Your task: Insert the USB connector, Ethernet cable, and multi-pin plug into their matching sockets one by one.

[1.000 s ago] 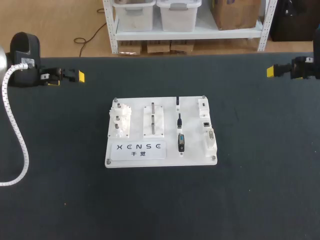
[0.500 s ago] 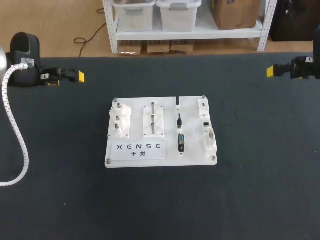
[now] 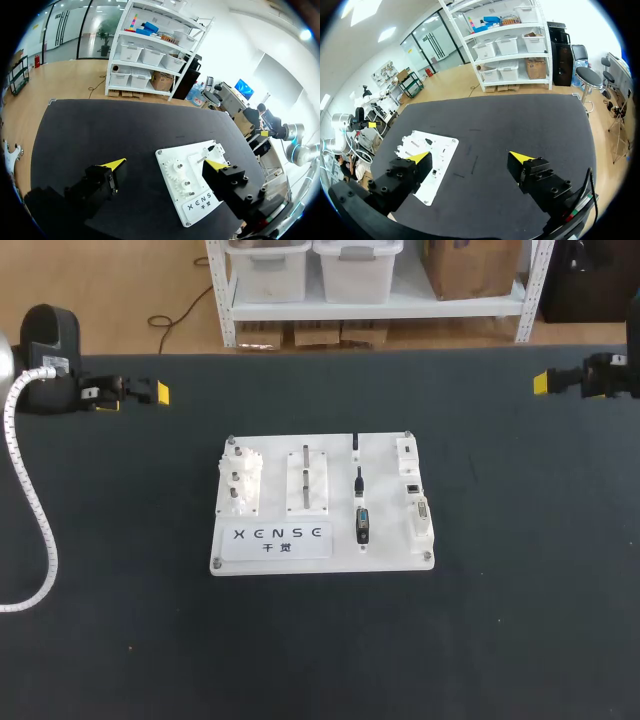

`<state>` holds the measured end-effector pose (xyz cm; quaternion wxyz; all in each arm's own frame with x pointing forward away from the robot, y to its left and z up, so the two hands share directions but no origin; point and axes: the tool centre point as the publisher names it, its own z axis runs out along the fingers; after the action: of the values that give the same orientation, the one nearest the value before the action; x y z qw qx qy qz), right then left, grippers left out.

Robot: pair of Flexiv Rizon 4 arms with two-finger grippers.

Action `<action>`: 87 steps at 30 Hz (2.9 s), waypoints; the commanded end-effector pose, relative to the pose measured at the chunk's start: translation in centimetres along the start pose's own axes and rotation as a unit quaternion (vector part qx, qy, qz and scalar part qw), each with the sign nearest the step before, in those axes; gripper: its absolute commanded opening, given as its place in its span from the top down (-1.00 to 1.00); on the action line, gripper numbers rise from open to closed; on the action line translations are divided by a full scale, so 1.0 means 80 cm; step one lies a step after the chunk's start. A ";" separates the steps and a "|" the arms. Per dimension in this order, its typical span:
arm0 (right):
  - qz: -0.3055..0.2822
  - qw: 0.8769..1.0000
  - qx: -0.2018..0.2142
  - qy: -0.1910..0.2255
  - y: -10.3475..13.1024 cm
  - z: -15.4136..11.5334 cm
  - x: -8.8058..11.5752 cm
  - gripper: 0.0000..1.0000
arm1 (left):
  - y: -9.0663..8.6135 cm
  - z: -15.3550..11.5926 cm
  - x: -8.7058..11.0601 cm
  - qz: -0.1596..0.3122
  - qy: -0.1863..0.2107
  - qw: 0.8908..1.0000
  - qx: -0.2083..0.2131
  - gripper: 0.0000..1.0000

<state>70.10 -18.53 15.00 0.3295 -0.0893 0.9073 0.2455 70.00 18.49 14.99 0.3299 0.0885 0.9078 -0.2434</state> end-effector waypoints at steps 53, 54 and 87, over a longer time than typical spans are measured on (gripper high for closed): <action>-0.033 0.936 0.270 0.226 0.187 0.214 0.014 -1.00 | 0.000 0.000 0.000 0.000 0.000 1.000 0.000 -1.00; -0.029 0.936 0.266 0.228 0.187 0.217 0.017 -1.00 | 0.000 0.000 0.000 0.000 0.000 1.000 0.000 -1.00; 0.026 0.942 0.229 0.244 0.193 0.247 0.025 -1.00 | 0.000 0.000 0.000 0.000 0.000 1.000 0.000 -1.00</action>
<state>73.92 4.43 6.70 0.1115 -0.0487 0.9925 0.0099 70.00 18.49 14.99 0.3299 0.0885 0.9078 -0.2434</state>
